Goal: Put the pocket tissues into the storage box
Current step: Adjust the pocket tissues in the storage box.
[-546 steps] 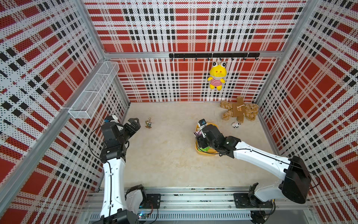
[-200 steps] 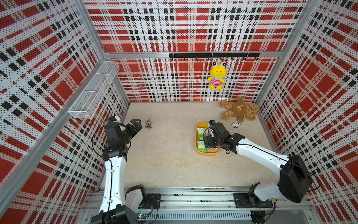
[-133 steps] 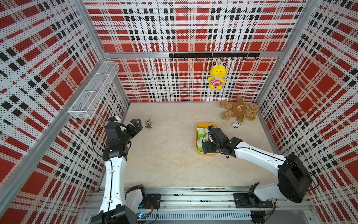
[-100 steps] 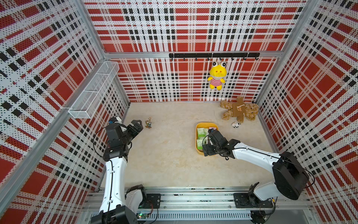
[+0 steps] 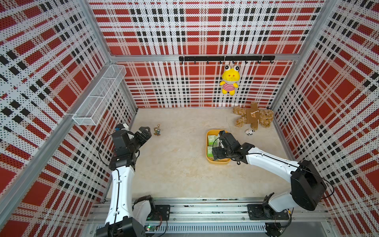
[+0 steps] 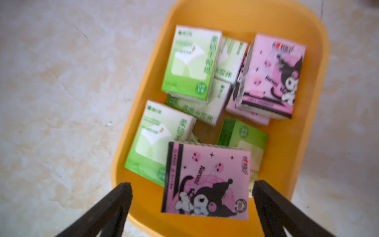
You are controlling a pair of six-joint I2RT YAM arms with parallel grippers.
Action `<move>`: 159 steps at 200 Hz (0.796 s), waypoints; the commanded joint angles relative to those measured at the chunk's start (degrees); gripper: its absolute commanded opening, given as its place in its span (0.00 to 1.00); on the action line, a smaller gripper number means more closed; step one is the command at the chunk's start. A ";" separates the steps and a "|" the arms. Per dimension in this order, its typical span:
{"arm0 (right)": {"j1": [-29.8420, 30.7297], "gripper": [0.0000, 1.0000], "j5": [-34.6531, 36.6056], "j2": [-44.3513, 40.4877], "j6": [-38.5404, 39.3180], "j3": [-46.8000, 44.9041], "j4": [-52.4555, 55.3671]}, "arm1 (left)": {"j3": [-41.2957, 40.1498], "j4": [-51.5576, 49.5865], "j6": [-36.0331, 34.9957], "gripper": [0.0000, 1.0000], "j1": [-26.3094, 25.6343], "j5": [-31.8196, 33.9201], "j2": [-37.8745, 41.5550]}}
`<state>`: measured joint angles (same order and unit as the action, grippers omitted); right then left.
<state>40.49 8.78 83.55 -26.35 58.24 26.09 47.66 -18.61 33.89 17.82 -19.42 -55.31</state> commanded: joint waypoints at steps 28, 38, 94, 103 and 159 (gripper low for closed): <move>0.29 1.00 5.69 -6.75 3.14 7.61 4.91 | 3.97 2.35 0.22 0.99 -1.08 1.64 -2.02; 0.23 1.00 6.52 -7.40 3.24 8.47 5.64 | 4.58 2.52 0.12 0.99 -1.17 1.96 -2.55; -3.14 1.00 6.53 -11.87 5.76 7.85 6.54 | 6.92 4.02 -0.49 0.99 -2.38 3.16 -4.15; -3.14 1.00 4.32 -11.08 6.13 7.78 7.40 | 6.96 4.02 -0.36 0.99 -2.93 3.54 -4.13; 6.32 1.00 -6.76 -0.39 0.76 5.86 1.41 | 4.11 4.11 0.81 0.99 -6.22 5.97 -3.24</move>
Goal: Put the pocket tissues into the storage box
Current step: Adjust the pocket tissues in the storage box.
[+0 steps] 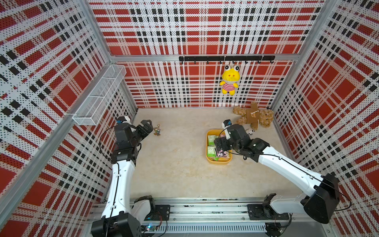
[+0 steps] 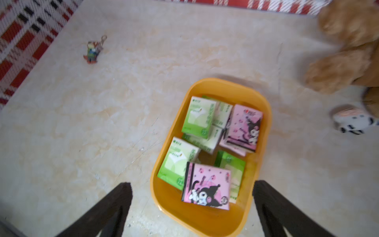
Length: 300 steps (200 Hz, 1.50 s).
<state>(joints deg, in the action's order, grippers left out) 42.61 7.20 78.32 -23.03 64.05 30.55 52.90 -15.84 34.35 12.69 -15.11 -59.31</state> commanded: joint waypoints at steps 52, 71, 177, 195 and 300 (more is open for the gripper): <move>6.82 1.00 -6.96 14.43 -4.31 4.27 -4.68 | -1.30 1.07 -0.13 0.99 -1.17 1.49 1.12; 6.78 1.00 -5.78 14.70 -4.18 4.36 -4.19 | -1.81 0.92 -0.32 0.99 -1.18 1.48 1.52; 6.18 1.00 -1.98 17.46 -4.95 1.87 -2.33 | -3.17 0.10 -1.39 0.99 -0.46 0.96 2.36; 6.08 1.00 -1.25 16.95 -4.75 2.11 -2.08 | -3.19 0.11 -1.43 0.99 -0.38 0.88 2.27; 4.23 1.00 0.62 15.73 -4.89 0.10 -1.04 | -3.38 -0.34 -1.83 0.99 -0.31 0.79 2.54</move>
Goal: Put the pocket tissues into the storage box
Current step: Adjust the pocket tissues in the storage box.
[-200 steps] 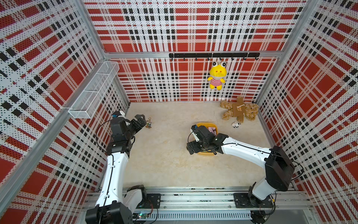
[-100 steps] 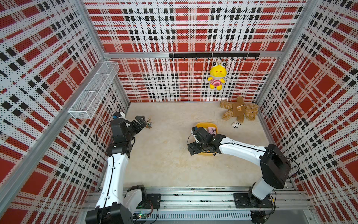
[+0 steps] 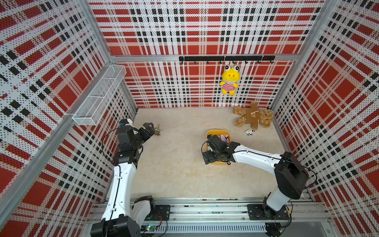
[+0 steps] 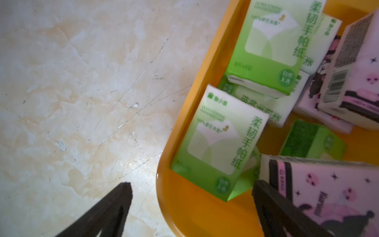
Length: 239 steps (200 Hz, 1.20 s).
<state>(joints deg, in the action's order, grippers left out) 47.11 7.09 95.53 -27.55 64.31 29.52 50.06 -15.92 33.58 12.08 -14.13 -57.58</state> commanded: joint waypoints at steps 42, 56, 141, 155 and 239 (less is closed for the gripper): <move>1.39 1.00 0.44 -3.16 1.60 3.63 -1.00 | -0.41 -0.28 -0.91 0.99 0.31 -0.28 0.63; 1.40 1.00 0.74 -4.40 1.55 4.28 -1.28 | -0.42 -0.34 -0.90 0.99 0.27 -0.28 0.72; -4.44 1.00 -0.87 -7.47 -2.90 -2.32 -1.31 | -0.32 -0.42 -1.23 0.99 0.31 -0.42 0.85; -4.57 1.00 -1.28 -7.70 -3.73 -4.38 -2.01 | -0.52 -0.42 -1.24 0.99 0.25 -0.37 0.80; -5.45 1.00 -2.91 -6.86 -6.50 -9.80 -5.55 | -0.66 -0.69 -1.49 0.99 0.49 -0.11 0.89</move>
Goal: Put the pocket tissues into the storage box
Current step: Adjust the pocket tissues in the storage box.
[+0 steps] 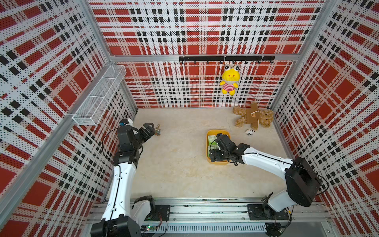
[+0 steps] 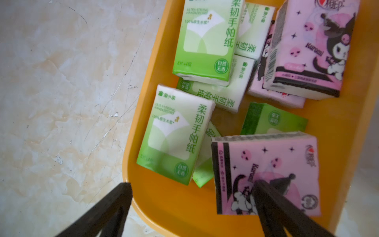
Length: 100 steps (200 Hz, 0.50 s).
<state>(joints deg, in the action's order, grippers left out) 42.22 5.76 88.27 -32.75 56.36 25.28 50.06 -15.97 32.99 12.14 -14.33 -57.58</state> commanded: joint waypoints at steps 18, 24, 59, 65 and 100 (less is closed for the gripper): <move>-0.58 1.00 -1.71 1.34 -0.96 -1.71 -1.57 | -0.91 -0.64 -0.98 0.99 0.47 0.09 0.89; -0.64 1.00 -1.85 1.73 -0.83 -1.49 -1.70 | -0.98 -0.64 -1.00 0.99 0.51 0.09 0.89; -0.64 1.00 -2.75 5.46 0.10 0.07 -2.16 | -1.19 -0.60 -1.24 0.99 0.72 0.12 0.59; -0.73 1.00 -3.01 6.00 0.04 0.14 -2.33 | -1.22 -0.64 -1.34 0.99 0.82 0.18 0.54; -0.73 1.00 -3.09 5.00 0.01 -0.37 -3.19 | -1.61 -0.64 -1.85 0.99 1.25 0.26 0.12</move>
<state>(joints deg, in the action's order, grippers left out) 41.82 4.08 92.58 -32.64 56.84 22.41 49.30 -16.14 32.64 12.84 -14.31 -57.60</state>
